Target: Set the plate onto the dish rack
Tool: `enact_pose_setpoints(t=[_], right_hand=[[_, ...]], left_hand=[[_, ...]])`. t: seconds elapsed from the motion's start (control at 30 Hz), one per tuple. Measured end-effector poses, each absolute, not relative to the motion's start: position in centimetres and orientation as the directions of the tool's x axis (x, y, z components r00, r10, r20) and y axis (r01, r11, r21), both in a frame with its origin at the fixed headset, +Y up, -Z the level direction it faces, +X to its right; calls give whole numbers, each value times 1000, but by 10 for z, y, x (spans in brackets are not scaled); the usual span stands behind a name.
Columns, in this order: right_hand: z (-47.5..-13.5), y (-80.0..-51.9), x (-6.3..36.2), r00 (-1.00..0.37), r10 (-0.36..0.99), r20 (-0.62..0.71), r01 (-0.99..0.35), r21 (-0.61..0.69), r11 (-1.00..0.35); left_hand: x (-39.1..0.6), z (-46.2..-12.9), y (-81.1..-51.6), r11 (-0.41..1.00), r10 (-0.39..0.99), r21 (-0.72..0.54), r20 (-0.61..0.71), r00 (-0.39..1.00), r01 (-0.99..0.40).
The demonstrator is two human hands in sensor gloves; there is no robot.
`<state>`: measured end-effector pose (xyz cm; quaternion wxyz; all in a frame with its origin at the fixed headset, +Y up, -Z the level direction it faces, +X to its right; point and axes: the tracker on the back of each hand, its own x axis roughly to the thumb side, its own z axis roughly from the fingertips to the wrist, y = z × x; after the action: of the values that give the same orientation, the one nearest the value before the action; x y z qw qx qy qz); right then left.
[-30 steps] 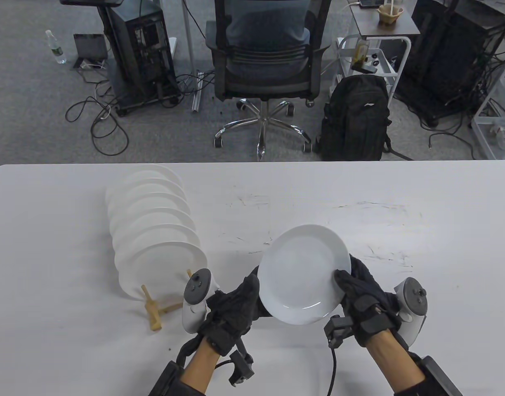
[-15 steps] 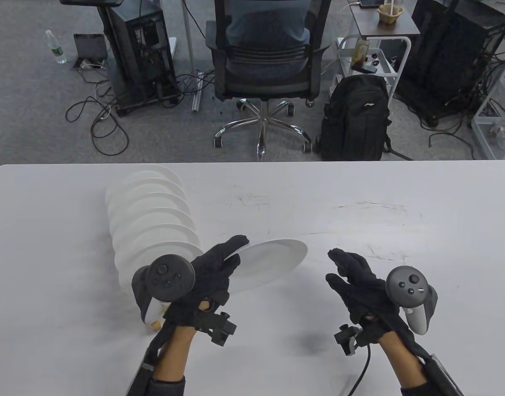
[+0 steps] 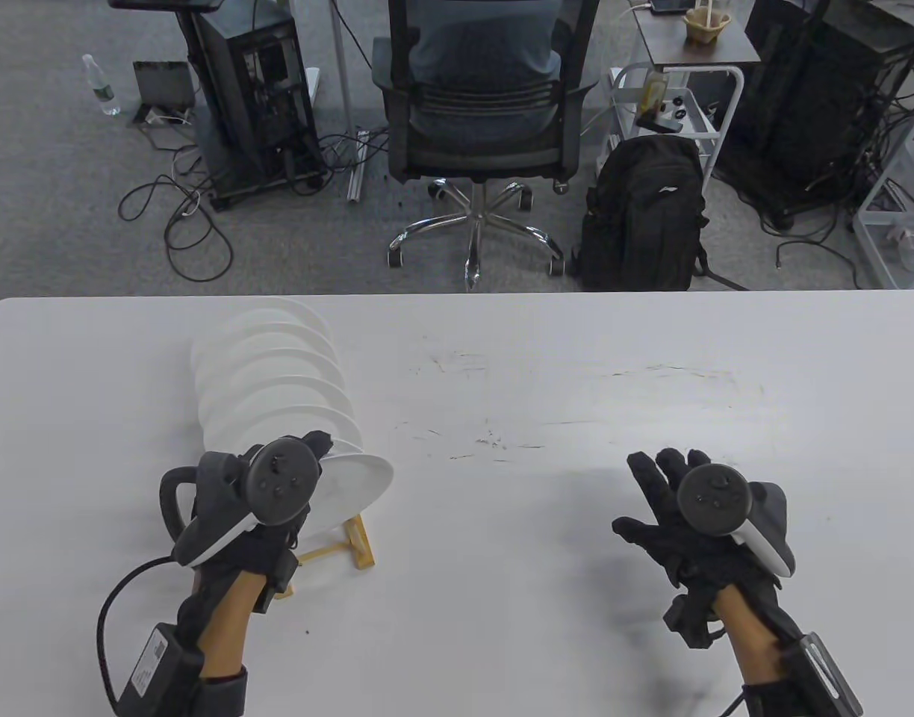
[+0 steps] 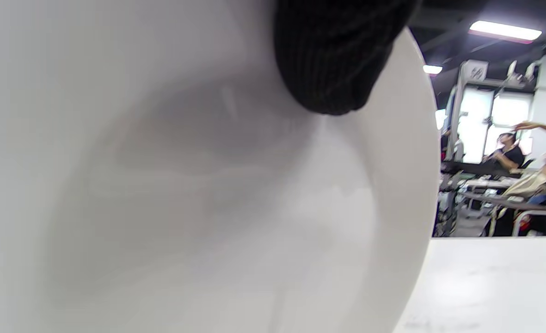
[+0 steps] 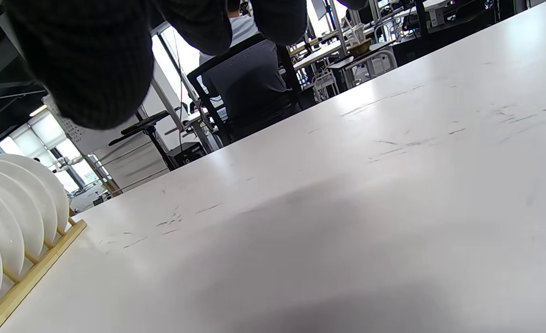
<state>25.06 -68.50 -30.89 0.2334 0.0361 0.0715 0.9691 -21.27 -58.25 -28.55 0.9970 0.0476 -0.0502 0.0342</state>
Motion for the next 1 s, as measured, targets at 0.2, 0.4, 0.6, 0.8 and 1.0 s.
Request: enact_pose_setpoints(t=[0.2,0.4,0.6,0.8,1.0], right_hand=[[-309,-684,251,-887,461,29,-451,165,-877],[-309,-684,252,-890,455,21,-444,179,-878],[-308,-684,252,-891,453,10,-444,186,-877],[-308,-685,251,-895,446,7,-435,204,-877],[-309,-685,248,-890,455,29,-442,193,-876]], left_hand=[[-224,-293,-620,1000,22,-14,44,999,-21],[-224,-285,-617,992,111,52,5,994,-111],[-199,-267,-596,956,189,225,20,982,-189],[-165,-281,-605,922,300,221,109,948,-317],[-138,-292,-627,948,239,181,133,962,-261]])
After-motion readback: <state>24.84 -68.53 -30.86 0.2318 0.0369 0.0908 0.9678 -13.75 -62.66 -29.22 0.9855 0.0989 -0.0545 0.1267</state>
